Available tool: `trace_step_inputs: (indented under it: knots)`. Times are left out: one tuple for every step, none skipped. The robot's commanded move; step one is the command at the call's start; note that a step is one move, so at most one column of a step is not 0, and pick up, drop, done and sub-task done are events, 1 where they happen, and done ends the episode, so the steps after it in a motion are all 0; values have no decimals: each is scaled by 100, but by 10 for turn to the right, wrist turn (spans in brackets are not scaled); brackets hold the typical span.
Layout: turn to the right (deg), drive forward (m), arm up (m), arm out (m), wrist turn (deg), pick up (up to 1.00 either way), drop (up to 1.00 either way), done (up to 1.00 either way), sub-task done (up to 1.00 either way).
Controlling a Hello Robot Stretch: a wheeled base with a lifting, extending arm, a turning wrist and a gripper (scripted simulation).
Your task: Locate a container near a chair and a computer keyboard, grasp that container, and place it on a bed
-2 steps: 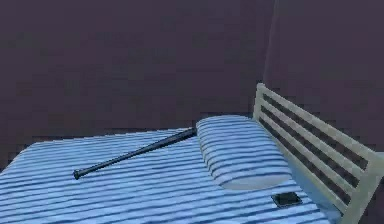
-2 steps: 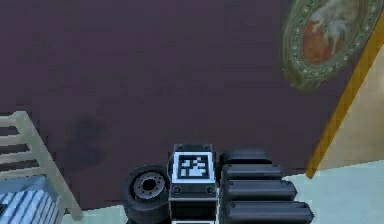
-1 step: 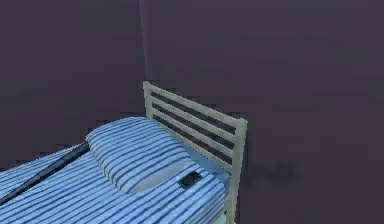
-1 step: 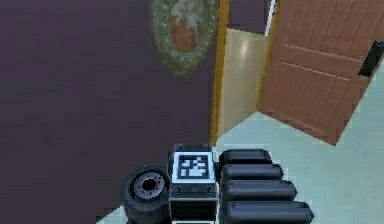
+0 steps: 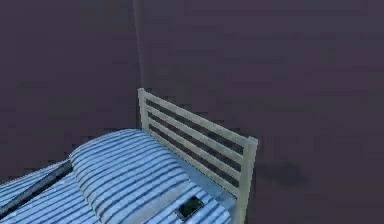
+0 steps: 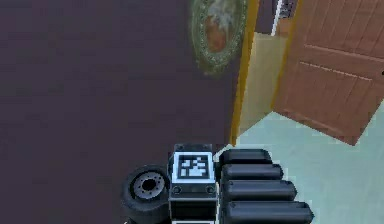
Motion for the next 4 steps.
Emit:
trace_step_inputs:
  knots:
    - [-450,0,0,0,0,0,0,0,0]
    - [-450,0,0,0,0,0,0,0,0]
    - [-30,0,0,0,0,0,0,0,0]
    - [450,0,0,0,0,0,0,0,0]
